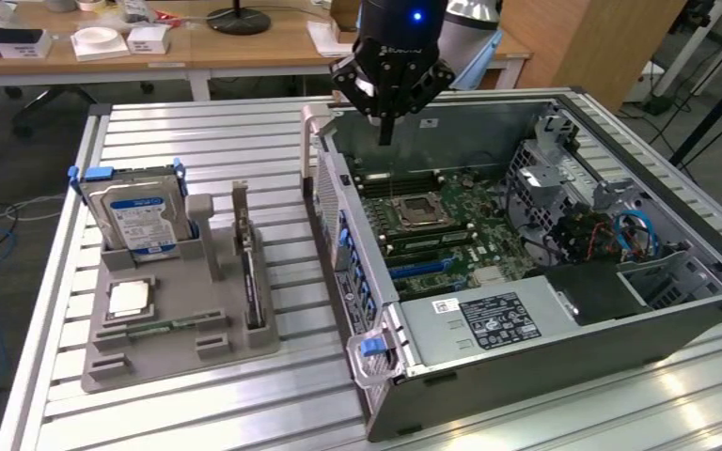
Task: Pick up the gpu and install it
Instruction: 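Reach for the gpu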
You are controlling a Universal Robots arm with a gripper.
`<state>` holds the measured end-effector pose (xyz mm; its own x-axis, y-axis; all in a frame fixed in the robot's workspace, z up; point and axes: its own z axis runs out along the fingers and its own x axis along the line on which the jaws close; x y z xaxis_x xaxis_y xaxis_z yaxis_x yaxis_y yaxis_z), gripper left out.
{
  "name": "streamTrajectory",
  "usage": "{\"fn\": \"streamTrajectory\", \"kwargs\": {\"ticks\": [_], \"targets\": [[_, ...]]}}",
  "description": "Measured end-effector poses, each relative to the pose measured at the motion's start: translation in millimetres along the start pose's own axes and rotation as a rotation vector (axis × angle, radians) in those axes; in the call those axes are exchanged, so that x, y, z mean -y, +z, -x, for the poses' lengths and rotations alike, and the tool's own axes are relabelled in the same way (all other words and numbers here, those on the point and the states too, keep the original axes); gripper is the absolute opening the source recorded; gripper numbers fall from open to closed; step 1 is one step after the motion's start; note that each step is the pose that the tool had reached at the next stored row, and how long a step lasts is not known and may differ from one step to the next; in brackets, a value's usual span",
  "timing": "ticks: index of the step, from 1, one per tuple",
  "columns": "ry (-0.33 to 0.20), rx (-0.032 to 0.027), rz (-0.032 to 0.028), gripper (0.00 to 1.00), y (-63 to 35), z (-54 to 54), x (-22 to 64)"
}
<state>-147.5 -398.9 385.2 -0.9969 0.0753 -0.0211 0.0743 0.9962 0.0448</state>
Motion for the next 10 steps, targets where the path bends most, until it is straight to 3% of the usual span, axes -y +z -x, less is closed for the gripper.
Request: {"fn": "streamTrajectory", "kwargs": {"ticks": [10], "targets": [[0.0, 0.0, 0.0001, 0.11, 0.9, -2.7, 0.2]]}}
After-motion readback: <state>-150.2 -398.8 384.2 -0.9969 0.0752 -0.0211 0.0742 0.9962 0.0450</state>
